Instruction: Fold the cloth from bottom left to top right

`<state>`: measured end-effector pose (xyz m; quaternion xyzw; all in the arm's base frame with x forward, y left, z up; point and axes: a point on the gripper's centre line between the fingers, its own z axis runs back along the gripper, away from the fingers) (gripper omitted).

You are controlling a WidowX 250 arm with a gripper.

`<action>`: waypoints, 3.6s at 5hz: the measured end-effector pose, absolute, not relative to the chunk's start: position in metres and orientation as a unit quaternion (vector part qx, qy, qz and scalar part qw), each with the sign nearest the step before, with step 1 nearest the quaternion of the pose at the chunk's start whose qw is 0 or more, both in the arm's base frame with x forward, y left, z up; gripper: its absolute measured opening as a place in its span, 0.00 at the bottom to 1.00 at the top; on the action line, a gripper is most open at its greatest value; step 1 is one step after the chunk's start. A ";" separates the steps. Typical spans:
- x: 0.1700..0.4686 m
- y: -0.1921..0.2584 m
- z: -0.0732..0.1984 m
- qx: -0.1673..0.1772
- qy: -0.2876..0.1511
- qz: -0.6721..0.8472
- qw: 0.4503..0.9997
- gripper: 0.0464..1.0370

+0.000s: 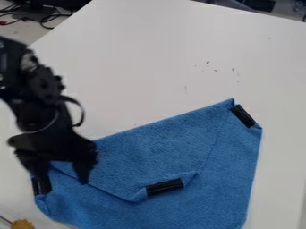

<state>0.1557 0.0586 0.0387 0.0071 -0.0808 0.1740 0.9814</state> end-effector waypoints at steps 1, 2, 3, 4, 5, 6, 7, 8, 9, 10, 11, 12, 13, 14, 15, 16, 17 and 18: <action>0.149 0.075 0.030 0.021 -0.059 0.179 0.982 0.96; 0.144 0.087 0.028 0.036 -0.046 0.178 0.982 0.96; 0.140 0.093 0.023 0.043 -0.036 0.181 0.982 0.96; 0.140 0.096 0.011 0.040 -0.027 0.180 0.983 0.96; 0.143 0.096 0.002 0.036 -0.026 0.186 0.982 0.92; 0.146 0.095 0.000 0.037 -0.027 0.177 0.983 0.65; 0.148 0.094 0.000 0.041 -0.031 0.175 0.983 0.42; 0.148 0.093 0.002 0.048 -0.032 0.188 0.980 0.25; 0.143 0.091 0.010 0.058 -0.031 0.197 0.978 0.12; 0.148 0.086 0.032 0.077 -0.042 0.199 0.976 0.06; 0.167 0.074 0.062 0.099 -0.055 0.181 0.977 0.05; 0.191 0.051 0.079 0.109 -0.059 0.156 0.980 0.05; 0.226 0.017 0.081 0.111 -0.044 0.118 0.986 0.05; 0.257 -0.012 0.078 0.108 -0.035 0.089 0.990 0.05; 0.282 -0.035 0.066 0.094 -0.029 0.071 0.993 0.09; 0.298 -0.049 0.056 0.080 -0.039 0.067 0.994 0.29; 0.310 -0.055 0.051 0.067 -0.045 0.059 0.995 0.59; 0.321 -0.063 0.048 0.053 -0.054 0.051 0.996 0.89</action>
